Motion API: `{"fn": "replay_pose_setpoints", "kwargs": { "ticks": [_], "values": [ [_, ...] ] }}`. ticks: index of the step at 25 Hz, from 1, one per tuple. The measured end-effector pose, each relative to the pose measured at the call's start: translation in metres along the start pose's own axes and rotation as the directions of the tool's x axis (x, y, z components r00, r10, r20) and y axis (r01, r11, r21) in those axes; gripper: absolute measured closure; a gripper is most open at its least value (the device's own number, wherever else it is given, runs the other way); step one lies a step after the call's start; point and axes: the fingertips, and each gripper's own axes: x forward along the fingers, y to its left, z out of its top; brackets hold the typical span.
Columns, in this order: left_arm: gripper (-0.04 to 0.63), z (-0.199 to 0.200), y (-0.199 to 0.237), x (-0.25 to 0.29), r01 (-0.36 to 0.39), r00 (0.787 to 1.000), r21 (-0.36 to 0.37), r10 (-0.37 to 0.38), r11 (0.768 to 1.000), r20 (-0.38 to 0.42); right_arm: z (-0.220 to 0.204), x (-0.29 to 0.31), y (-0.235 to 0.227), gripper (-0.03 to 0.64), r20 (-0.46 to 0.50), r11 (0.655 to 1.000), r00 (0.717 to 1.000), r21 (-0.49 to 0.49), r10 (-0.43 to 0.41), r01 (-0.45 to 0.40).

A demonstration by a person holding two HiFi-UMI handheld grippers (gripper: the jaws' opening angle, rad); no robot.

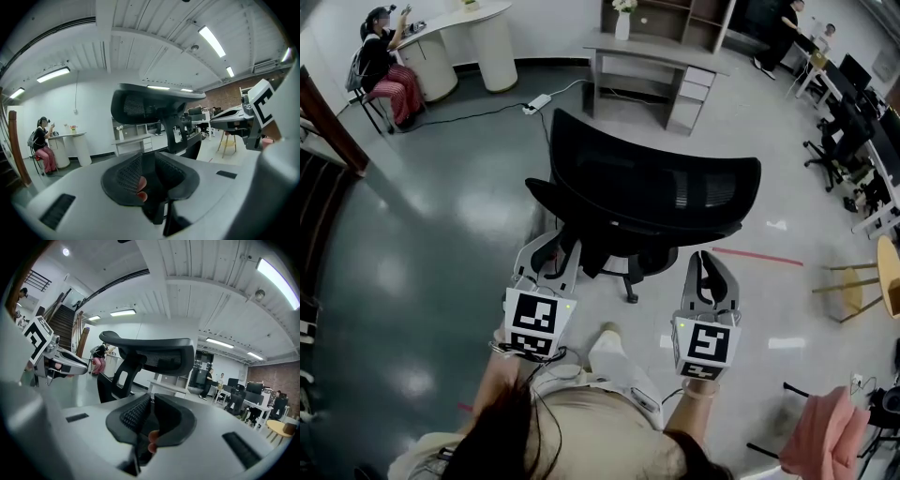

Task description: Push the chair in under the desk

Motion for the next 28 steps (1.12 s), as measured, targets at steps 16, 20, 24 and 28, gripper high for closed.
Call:
{"fn": "replay_pose_setpoints", "kwargs": {
  "ticks": [16, 20, 24, 28],
  "values": [
    [0.465, -0.016, 0.022, 0.04, -0.04, 0.993, 0.086, 0.049, 0.995, -0.104, -0.014, 0.042, -0.012, 0.584, -0.051, 0.994, 0.998, -0.1, 0.044, -0.049],
    [0.442, -0.024, 0.025, 0.049, -0.046, 0.988, 0.16, 0.069, 0.986, -0.139, -0.02, 0.05, -0.01, 0.542, -0.053, 0.991, 0.995, -0.099, 0.086, -0.091],
    [0.425, -0.027, 0.028, 0.055, -0.04, 0.987, 0.183, 0.068, 0.982, -0.148, -0.028, 0.058, -0.005, 0.511, -0.085, 0.985, 0.992, -0.137, 0.096, -0.107],
    [0.411, -0.029, 0.032, 0.062, -0.048, 0.983, 0.223, 0.085, 0.974, -0.163, -0.032, 0.066, -0.006, 0.483, -0.105, 0.98, 0.99, -0.163, 0.094, -0.11]
  ]
}}
